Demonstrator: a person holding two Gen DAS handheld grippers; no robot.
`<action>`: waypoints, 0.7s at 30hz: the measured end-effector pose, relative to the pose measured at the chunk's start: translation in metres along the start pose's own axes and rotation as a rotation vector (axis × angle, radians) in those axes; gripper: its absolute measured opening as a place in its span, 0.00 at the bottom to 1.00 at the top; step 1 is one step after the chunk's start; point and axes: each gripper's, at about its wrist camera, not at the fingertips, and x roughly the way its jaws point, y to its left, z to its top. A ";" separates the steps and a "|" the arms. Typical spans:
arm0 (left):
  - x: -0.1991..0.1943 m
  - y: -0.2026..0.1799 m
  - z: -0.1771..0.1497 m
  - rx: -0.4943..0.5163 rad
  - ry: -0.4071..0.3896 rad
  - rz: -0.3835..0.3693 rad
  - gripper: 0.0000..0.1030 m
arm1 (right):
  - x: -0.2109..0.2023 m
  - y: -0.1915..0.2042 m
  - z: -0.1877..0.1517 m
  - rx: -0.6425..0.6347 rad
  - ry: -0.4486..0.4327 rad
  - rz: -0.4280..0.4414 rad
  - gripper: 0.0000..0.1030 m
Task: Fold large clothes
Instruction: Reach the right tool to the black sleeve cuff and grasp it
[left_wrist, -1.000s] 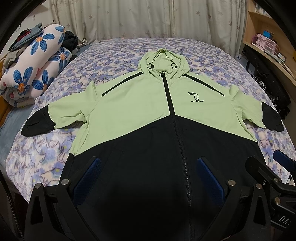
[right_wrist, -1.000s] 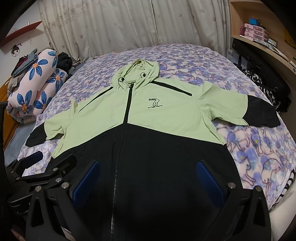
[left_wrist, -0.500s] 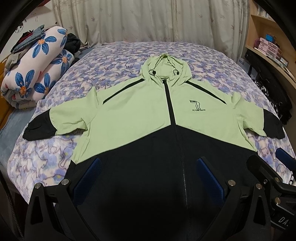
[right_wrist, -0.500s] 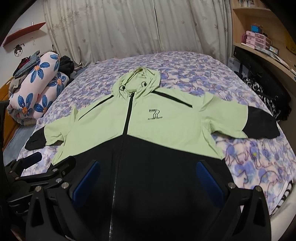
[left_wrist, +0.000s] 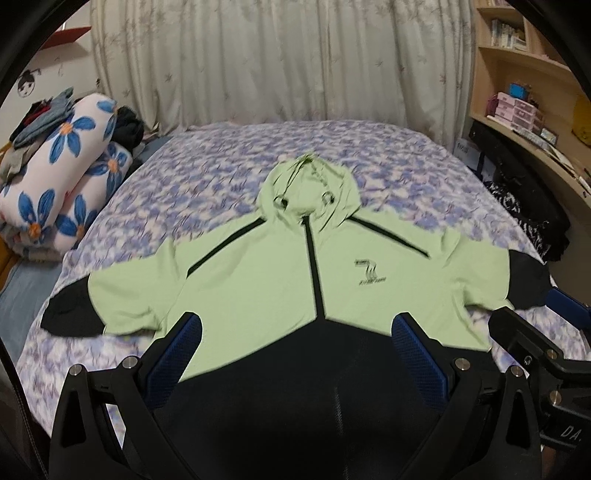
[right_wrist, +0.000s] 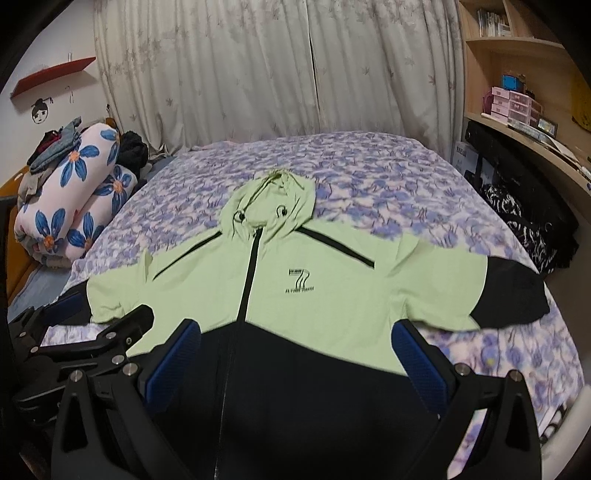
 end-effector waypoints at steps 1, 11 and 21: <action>0.000 -0.004 0.006 0.009 -0.009 -0.001 0.99 | -0.001 -0.003 0.007 0.003 -0.005 0.004 1.00; 0.013 -0.041 0.048 0.004 -0.049 -0.073 0.99 | -0.015 -0.049 0.054 0.032 -0.143 -0.024 1.00; 0.064 -0.076 0.072 -0.016 -0.056 -0.114 0.99 | 0.023 -0.134 0.072 0.128 -0.074 -0.107 1.00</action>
